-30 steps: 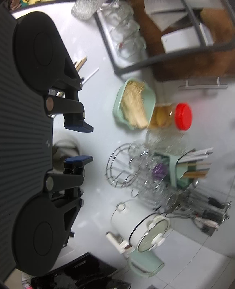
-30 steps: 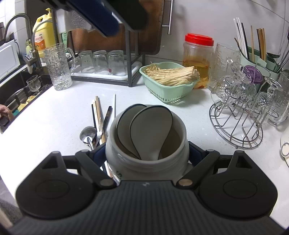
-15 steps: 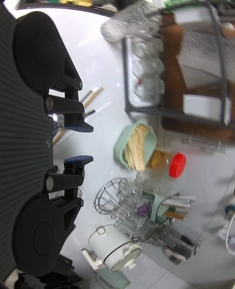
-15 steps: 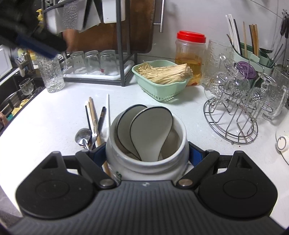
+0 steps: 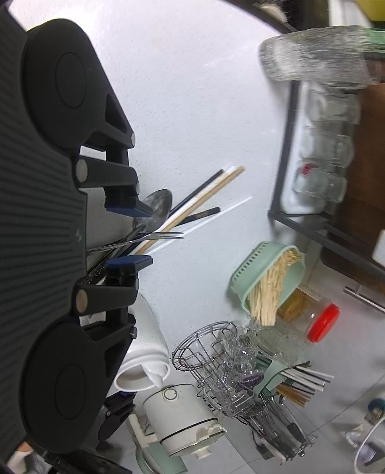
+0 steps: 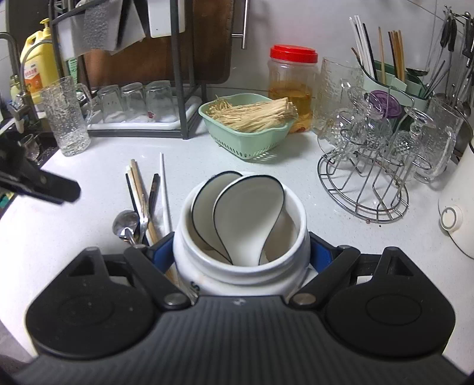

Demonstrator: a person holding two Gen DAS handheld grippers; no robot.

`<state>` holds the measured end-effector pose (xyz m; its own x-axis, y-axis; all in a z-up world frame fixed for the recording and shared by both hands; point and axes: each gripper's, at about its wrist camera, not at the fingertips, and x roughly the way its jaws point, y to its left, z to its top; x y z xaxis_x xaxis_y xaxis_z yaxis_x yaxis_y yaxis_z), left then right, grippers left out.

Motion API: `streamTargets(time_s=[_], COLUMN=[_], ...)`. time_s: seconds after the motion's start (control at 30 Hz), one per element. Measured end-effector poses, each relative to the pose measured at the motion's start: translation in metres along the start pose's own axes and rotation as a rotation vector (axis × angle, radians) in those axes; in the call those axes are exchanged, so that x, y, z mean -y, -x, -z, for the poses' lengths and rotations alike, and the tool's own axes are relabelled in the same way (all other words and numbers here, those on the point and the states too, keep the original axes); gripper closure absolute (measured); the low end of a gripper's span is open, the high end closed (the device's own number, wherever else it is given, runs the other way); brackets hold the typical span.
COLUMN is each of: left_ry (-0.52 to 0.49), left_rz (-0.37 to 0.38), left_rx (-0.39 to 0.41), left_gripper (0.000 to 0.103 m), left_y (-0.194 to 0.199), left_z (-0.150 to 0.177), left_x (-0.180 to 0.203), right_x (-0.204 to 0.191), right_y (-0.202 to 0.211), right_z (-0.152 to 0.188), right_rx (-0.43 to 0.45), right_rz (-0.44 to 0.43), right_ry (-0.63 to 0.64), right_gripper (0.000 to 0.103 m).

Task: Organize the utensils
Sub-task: 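Move the left tool toward the chopsticks and fork, then grasp the metal fork with the left tool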

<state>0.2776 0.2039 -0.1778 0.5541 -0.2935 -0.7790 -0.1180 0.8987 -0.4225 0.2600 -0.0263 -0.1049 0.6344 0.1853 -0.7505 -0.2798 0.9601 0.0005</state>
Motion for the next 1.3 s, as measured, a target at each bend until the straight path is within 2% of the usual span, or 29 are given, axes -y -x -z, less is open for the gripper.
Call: streamTargets(time_s=[0.17, 0.4, 0.53, 0.77, 1.03, 1.07, 1.23, 1.3], left_ry=[0.008, 0.024, 0.022, -0.056, -0.098, -0.108, -0.103, -0.103], left_rz=[0.035, 0.045, 0.029, -0.034, -0.094, -0.102, -0.116, -0.119], left_rx=[-0.007, -0.014, -0.011, 0.021, 0.07, 0.071, 0.058, 0.054], left_gripper=[0.071, 0.071, 0.071, 0.071, 0.073, 0.074, 0.092, 0.096], left_y=[-0.024, -0.064, -0.079, -0.093, -0.095, -0.095, -0.096, -0.096], left_z=[-0.004, -0.013, -0.016, -0.015, -0.004, -0.004, -0.004, -0.005], left_x=[-0.006, -0.006, -0.003, 0.011, 0.017, 0.018, 0.017, 0.017], right_x=[-0.002, -0.002, -0.002, -0.001, -0.002, -0.002, -0.002, -0.002], right_y=[0.001, 0.001, 0.0, 0.0, 0.002, 0.002, 0.003, 0.003], right_z=[0.001, 0.0, -0.001, 0.0, 0.003, 0.003, 0.005, 0.005], right_rx=[-0.003, -0.014, -0.02, -0.017, 0.012, 0.013, 0.023, 0.025], right_rz=[0.022, 0.027, 0.024, 0.016, 0.014, 0.014, 0.014, 0.014], right_ry=[-0.02, -0.016, -0.01, -0.01, -0.003, -0.003, -0.005, -0.007], right_gripper=[0.012, 0.012, 0.012, 0.012, 0.012, 0.012, 0.012, 0.012])
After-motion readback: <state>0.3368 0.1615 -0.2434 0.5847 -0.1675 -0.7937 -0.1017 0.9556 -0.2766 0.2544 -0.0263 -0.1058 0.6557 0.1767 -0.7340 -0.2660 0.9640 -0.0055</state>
